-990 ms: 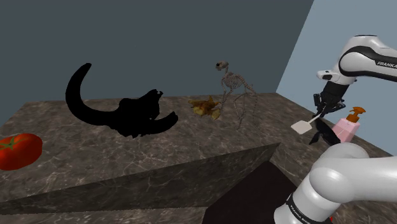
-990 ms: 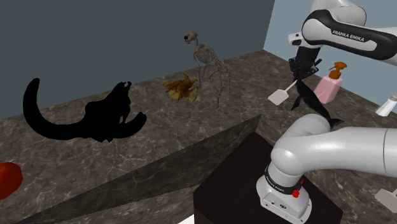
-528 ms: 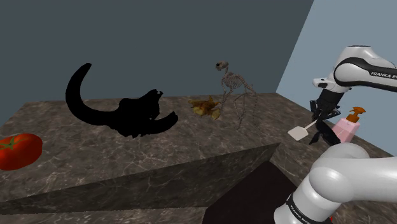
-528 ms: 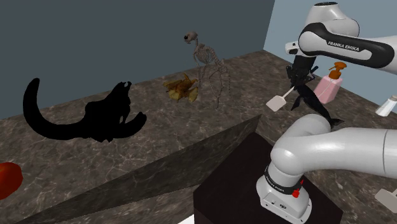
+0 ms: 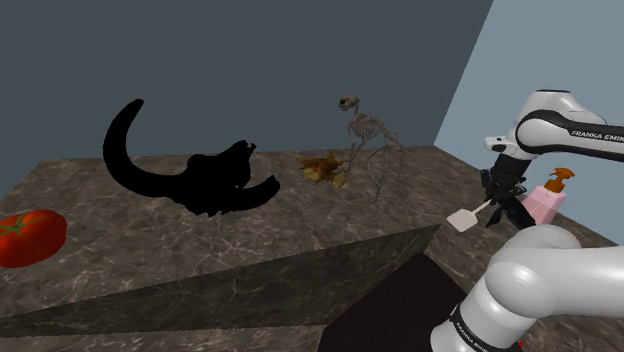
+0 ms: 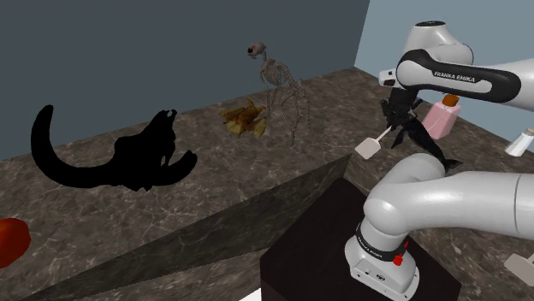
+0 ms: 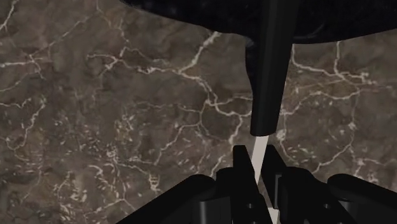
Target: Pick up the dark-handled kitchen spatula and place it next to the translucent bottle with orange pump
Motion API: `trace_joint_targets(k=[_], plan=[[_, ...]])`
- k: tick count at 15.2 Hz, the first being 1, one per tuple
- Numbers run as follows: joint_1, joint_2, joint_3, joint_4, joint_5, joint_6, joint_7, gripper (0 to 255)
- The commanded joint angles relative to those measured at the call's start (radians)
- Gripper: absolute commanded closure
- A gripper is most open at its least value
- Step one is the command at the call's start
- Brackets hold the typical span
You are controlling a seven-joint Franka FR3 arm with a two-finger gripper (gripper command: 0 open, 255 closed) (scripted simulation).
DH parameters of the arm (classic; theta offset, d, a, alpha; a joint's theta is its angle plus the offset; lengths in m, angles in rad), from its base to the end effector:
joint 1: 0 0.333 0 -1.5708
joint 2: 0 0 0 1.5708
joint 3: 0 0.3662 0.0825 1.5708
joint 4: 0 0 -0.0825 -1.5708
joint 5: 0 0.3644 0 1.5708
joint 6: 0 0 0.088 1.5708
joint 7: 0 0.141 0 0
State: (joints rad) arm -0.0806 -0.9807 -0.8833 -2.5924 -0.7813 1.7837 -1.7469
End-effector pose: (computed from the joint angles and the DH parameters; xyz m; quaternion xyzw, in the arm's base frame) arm 0.0926 -0.3178 0.4290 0.8088 0.5871 -0.0268 0.0195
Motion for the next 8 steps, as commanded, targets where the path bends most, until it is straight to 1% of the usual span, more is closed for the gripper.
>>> trace_joint_targets(k=[1,8], plan=[[0.001,0.006,-0.022,-0.018,-0.017,0.027,0.005,255],[0.003,0.033,-0.099,-0.075,-0.079,0.118,0.024,255]])
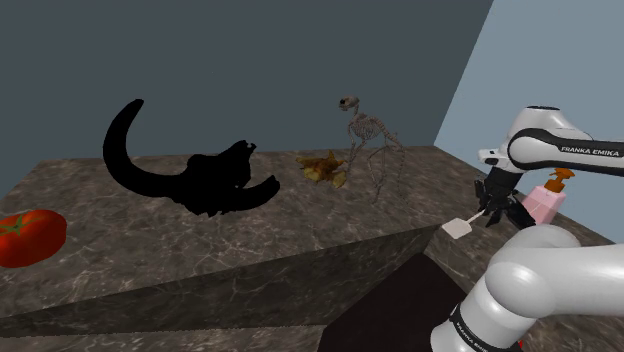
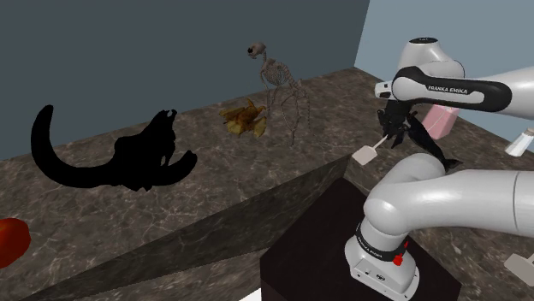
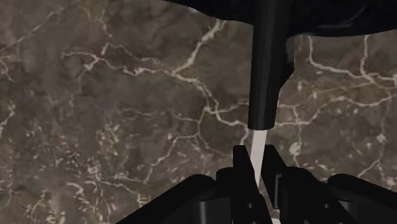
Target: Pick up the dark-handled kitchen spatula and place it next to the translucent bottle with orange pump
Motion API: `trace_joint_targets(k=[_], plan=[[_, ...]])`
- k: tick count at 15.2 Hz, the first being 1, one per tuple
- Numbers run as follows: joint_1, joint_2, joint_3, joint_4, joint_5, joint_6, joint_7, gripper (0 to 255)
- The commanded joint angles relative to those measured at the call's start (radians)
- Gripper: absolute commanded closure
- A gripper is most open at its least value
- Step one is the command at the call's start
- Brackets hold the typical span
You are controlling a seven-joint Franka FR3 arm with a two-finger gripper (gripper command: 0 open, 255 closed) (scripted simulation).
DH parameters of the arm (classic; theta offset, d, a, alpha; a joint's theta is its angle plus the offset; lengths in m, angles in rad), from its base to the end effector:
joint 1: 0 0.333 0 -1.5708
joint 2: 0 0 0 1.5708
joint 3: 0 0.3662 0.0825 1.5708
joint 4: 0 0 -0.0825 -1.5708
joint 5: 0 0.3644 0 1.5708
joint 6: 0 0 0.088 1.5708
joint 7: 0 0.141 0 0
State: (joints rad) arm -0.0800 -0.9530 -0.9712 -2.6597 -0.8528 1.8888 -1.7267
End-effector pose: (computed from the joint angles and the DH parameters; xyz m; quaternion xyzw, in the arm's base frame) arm 0.0938 -0.3193 0.3899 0.8089 0.5869 -0.0268 0.0207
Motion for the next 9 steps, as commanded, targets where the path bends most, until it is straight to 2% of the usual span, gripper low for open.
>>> trace_joint_targets(k=[1,6,9], plan=[[0.003,0.011,-0.024,-0.015,-0.017,0.026,0.006,255],[0.013,0.044,-0.091,-0.049,-0.068,0.101,0.022,255],[0.013,0.045,-0.091,-0.049,-0.068,0.101,0.022,255]])
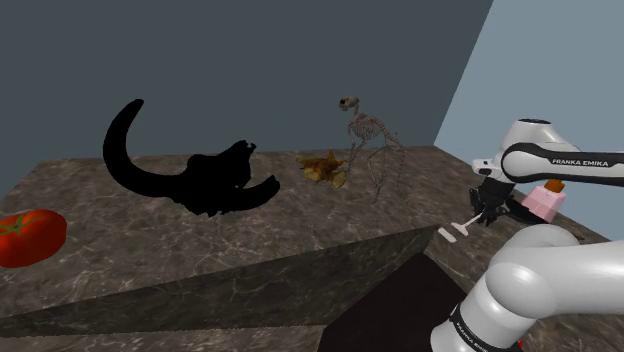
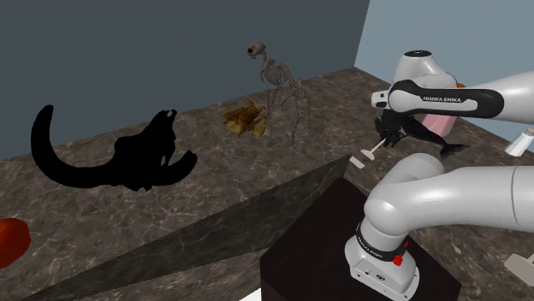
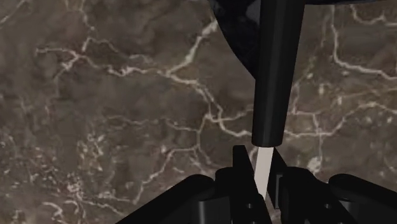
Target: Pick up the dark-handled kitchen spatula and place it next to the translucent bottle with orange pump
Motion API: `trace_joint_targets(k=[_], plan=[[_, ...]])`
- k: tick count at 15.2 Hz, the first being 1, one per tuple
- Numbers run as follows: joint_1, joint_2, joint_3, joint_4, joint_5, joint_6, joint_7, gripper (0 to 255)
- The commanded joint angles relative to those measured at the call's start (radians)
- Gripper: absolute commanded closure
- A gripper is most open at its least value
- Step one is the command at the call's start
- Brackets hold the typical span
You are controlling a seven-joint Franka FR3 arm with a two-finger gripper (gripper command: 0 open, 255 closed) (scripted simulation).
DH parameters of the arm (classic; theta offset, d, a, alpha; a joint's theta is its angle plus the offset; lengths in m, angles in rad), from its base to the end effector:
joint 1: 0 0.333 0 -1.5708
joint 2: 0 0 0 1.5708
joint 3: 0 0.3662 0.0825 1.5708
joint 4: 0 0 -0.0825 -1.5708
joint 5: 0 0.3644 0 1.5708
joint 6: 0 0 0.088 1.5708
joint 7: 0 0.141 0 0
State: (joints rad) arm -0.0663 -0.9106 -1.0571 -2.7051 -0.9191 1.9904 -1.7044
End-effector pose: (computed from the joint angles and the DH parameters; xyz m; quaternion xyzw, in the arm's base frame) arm 0.0970 -0.3208 0.3581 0.8086 0.5872 -0.0264 0.0234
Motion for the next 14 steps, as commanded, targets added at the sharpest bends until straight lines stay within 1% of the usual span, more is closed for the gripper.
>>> trace_joint_targets(k=[1,5,6,11,14], plan=[[-0.001,0.003,-0.005,-0.004,-0.001,0.000,0.000,255],[-0.002,0.004,-0.004,-0.004,0.000,0.001,-0.001,255],[-0.001,0.005,-0.005,-0.002,0.000,0.000,-0.001,0],[-0.002,0.004,-0.004,-0.004,0.000,0.001,-0.001,0],[-0.017,-0.043,0.097,0.041,0.074,-0.105,-0.020,0]])
